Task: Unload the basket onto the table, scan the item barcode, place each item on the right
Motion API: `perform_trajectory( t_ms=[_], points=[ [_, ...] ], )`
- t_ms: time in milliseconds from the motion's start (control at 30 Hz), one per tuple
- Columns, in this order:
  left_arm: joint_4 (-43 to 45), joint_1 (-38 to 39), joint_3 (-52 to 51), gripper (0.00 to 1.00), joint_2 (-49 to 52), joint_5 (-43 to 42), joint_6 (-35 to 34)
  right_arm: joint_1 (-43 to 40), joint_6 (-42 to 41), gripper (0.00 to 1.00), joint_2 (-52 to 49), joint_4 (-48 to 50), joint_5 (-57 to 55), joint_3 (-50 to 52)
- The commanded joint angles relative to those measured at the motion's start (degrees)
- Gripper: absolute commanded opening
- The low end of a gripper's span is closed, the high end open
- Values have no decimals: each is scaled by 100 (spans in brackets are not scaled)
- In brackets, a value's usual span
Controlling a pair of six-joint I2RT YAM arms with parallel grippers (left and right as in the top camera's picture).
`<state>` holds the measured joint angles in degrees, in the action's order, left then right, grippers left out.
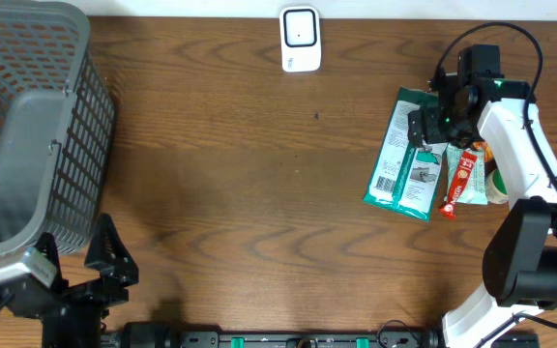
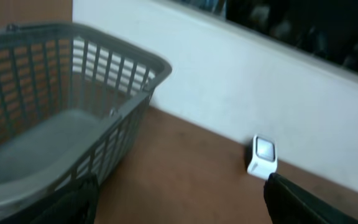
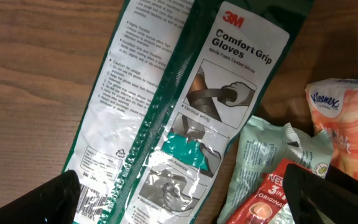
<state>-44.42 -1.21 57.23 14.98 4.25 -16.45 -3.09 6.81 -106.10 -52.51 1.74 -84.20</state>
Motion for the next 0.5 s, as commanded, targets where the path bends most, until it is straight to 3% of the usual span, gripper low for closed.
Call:
perform_trajectory(
  t_ms=[0, 467],
  points=[
    [452, 133, -369, 85, -393, 103, 59, 13, -76, 99, 44, 0, 26, -46],
    [3211, 308, -1987, 85, -1460, 94, 55, 13, -76, 99, 44, 0, 26, -46]
  ],
)
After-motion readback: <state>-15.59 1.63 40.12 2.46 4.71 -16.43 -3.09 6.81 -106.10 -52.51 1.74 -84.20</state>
